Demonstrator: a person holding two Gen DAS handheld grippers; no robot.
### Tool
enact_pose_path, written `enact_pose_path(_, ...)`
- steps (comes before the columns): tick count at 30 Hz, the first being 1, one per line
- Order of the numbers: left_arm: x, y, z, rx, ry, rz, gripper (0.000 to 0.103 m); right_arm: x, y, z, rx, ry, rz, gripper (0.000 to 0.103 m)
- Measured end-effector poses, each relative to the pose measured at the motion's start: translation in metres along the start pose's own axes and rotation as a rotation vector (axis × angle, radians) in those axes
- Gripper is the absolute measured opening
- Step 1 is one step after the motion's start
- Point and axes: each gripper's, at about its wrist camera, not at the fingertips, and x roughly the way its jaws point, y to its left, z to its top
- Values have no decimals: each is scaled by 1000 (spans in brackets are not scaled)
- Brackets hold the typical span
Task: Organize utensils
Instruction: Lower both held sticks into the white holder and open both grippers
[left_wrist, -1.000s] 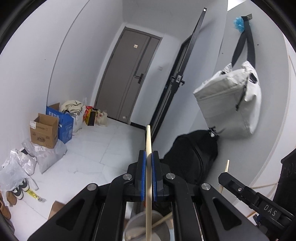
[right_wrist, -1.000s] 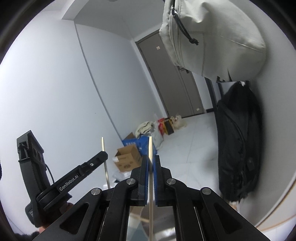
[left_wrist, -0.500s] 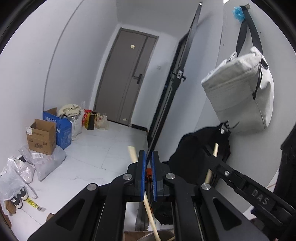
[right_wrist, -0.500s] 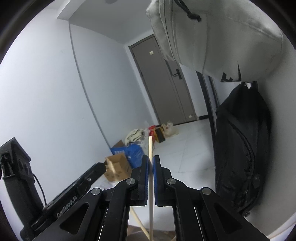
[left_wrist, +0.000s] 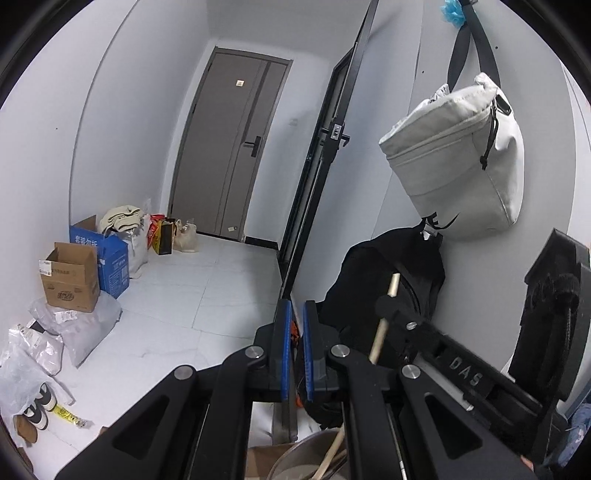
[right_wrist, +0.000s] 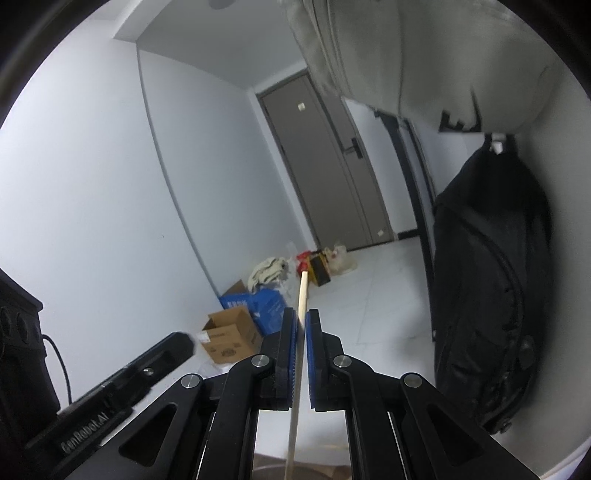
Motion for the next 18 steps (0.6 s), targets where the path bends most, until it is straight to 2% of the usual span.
enact_pose_path(7,-1,8,-10,1,50,56,2,-7,15,-2,-104,-73,0,4)
enact_pose_path(18,-10,7,-21,21,98,71,2,-13,18,-30,-113,11,27,4)
